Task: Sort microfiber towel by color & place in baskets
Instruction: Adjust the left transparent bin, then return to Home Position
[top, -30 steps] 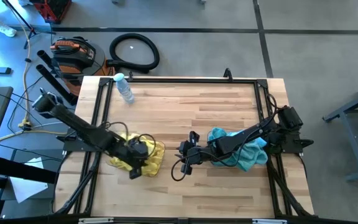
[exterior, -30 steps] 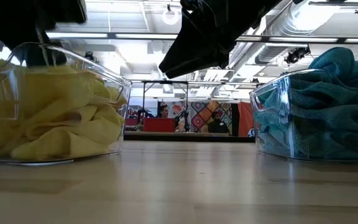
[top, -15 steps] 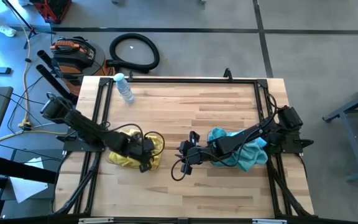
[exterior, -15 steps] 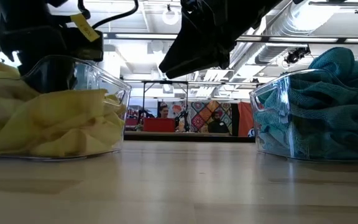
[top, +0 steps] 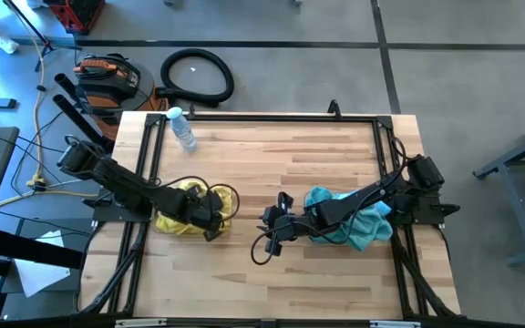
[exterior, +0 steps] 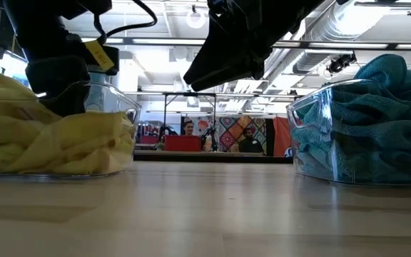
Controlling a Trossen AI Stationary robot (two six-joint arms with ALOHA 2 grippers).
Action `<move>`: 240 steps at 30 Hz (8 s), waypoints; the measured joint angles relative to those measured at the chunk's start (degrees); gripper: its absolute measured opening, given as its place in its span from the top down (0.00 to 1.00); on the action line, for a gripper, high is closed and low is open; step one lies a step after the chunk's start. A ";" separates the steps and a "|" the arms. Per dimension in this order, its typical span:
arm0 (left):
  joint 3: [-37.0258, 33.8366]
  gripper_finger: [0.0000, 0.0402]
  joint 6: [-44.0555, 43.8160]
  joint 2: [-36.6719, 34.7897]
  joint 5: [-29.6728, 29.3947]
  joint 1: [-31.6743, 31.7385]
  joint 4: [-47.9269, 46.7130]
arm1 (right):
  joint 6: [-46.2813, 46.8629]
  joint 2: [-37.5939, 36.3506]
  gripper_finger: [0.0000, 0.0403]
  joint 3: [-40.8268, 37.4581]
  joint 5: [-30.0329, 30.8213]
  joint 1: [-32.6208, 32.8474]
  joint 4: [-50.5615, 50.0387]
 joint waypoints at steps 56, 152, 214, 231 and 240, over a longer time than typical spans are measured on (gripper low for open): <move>-39.09 1.00 43.81 -82.03 12.38 9.56 34.33 | 1.07 0.00 0.68 -0.02 0.75 0.00 -0.77; -43.28 1.00 40.53 -80.90 18.60 20.96 36.91 | -10.49 -89.81 1.00 -67.01 -14.28 -16.94 20.40; -43.26 1.00 40.53 -80.92 18.60 20.96 36.93 | -14.60 -102.77 1.00 -66.88 -16.28 -16.92 6.08; -43.26 1.00 40.53 -80.91 18.60 20.96 36.93 | -14.60 -102.76 1.00 -66.88 -16.28 -16.91 6.08; -43.26 1.00 40.53 -80.90 18.60 20.96 36.93 | -14.60 -102.77 1.00 -66.88 -16.28 -16.92 6.08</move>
